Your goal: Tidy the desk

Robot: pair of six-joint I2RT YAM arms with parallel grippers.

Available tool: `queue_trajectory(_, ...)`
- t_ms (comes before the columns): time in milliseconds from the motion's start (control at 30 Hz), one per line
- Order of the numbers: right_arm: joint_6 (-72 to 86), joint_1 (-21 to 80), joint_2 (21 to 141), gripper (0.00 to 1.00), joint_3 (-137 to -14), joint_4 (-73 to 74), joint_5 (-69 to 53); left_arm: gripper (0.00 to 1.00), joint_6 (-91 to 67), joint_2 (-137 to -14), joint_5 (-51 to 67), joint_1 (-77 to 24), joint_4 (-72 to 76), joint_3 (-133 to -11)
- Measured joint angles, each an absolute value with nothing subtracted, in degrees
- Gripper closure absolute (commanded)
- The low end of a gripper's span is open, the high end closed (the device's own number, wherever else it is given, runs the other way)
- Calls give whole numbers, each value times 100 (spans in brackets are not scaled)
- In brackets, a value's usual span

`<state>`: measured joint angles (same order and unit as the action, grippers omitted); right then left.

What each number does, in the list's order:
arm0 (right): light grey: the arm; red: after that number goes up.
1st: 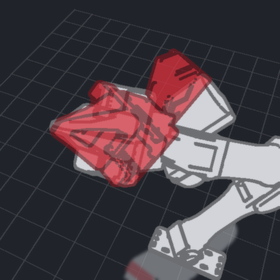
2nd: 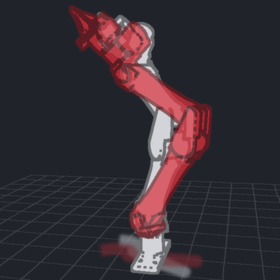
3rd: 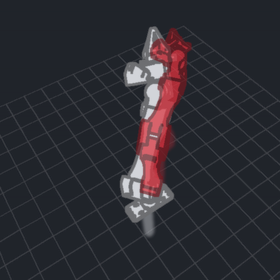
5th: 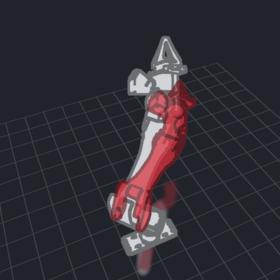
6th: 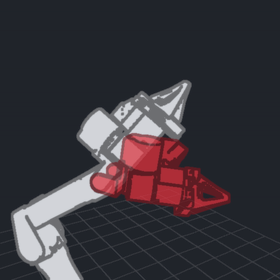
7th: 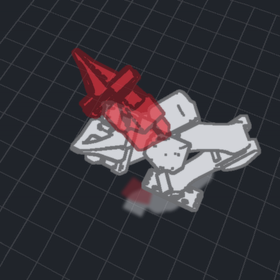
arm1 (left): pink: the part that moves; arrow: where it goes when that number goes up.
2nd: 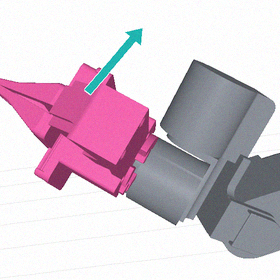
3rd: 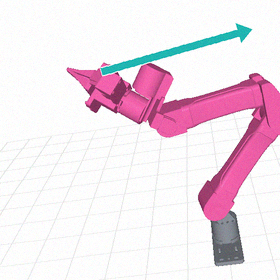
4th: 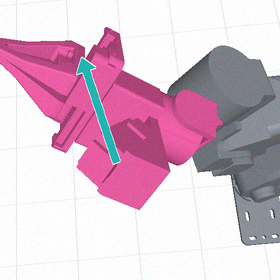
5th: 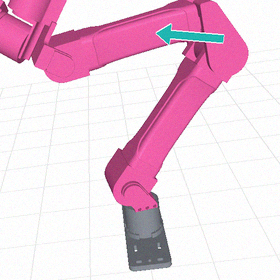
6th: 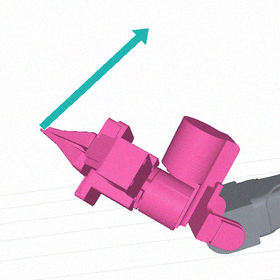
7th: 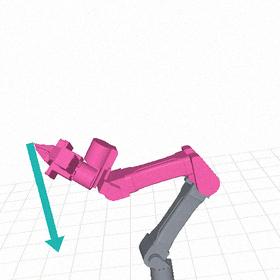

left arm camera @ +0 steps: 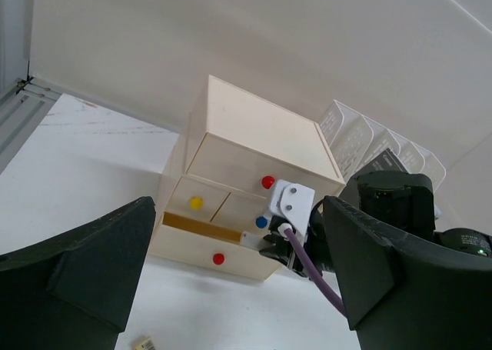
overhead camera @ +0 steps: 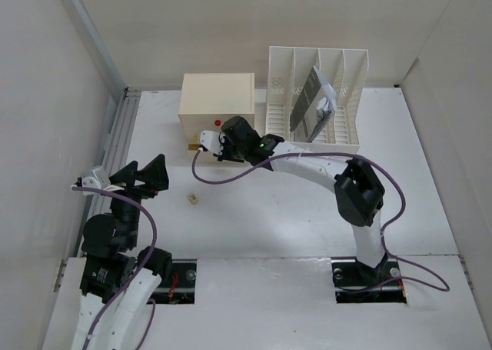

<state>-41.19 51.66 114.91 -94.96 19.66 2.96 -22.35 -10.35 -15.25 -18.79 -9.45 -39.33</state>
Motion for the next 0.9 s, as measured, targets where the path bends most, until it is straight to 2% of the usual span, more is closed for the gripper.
queue_trajectory(333,-4016,5148,11627,100,-9498,1835,934,11,-2235,-1035,-1520,-1879,-945,-3933)
queue_trajectory(567,-4003,5148,11832,97,-9520,1719,1306,11,-2235,-1035,-1520,-1879,-945,-3933)
queue_trajectory(700,-3999,5148,11920,84,-9520,1693,1439,11,-2235,-1035,-1520,-1879,-945,-3933)
queue_trajectory(733,-3992,5151,11920,74,-9520,1662,1466,11,-2235,-1035,-1520,-1879,-945,-3933)
queue_trajectory(800,-3959,5148,11924,65,-9520,1616,1494,11,-2235,-1035,-1520,-1879,-945,-3933)
queue_trajectory(900,-3933,5148,11924,59,-9520,1597,1527,11,-2235,-1035,-1520,-1879,-945,-3933)
